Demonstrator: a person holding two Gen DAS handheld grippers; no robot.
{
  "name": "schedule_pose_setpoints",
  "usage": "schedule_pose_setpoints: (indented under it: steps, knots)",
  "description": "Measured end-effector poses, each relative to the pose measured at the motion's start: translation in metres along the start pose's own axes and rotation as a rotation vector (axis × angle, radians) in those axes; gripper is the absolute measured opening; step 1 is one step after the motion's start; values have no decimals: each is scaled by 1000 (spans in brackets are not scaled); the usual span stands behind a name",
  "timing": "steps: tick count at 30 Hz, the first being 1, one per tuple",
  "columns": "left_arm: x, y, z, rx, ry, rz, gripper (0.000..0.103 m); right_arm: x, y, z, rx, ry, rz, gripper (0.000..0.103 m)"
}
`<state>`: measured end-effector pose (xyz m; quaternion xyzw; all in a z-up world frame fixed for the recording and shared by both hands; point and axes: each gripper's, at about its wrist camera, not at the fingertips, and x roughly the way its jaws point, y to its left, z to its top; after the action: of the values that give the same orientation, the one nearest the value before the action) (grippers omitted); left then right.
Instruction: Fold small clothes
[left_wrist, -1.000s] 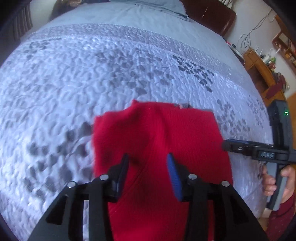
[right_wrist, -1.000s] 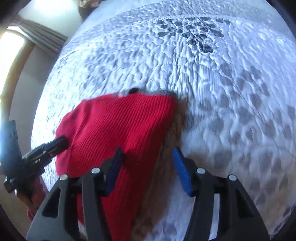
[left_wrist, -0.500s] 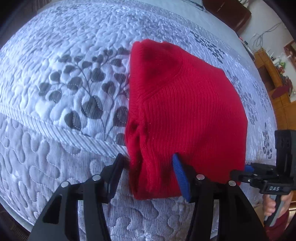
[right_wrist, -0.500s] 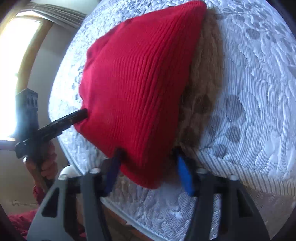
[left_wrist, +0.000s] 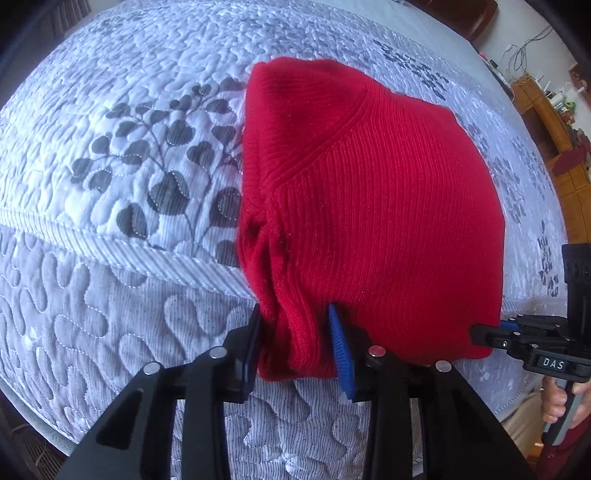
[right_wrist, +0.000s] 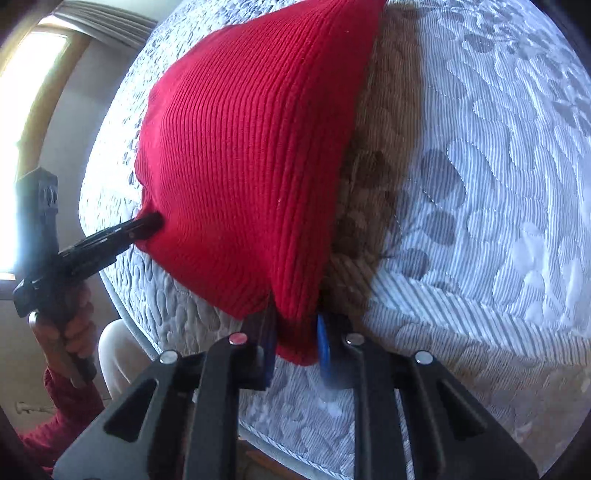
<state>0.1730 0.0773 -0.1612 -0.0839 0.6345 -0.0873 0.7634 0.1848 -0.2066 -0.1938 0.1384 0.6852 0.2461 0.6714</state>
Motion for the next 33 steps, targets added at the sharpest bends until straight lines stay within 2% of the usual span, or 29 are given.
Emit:
schedule_pose_setpoints:
  steps: [5,7,11,14,16,20,26,28,33]
  knots:
    - [-8,3,-6,-2,-29,2,38,-5,4,-7,-15,-31,-11,20]
    - [-18,1,-12,1,-59,26,40,-15,8,-15,-26,-54,-11,31]
    - [-38,-10,-19,25,-113,89,43,-36,10,-23,-43,-111,-35,32]
    - [-53,-20,-20,41,-158,101,48,-52,11,-21,-37,-156,-51,32]
    - [-63,-26,-19,58,-194,109,50,-59,12,-17,-33,-181,-58,38]
    - [-77,-33,-13,89,-249,113,52,-66,12,3,-22,-223,-67,42]
    - [-82,-37,1,109,-298,106,54,-68,-4,60,12,-246,-83,44]
    - [-78,-36,7,110,-298,103,55,-65,-10,80,30,-247,-104,44]
    - [-49,-27,25,102,-258,114,58,-47,-19,105,37,-222,-118,44]
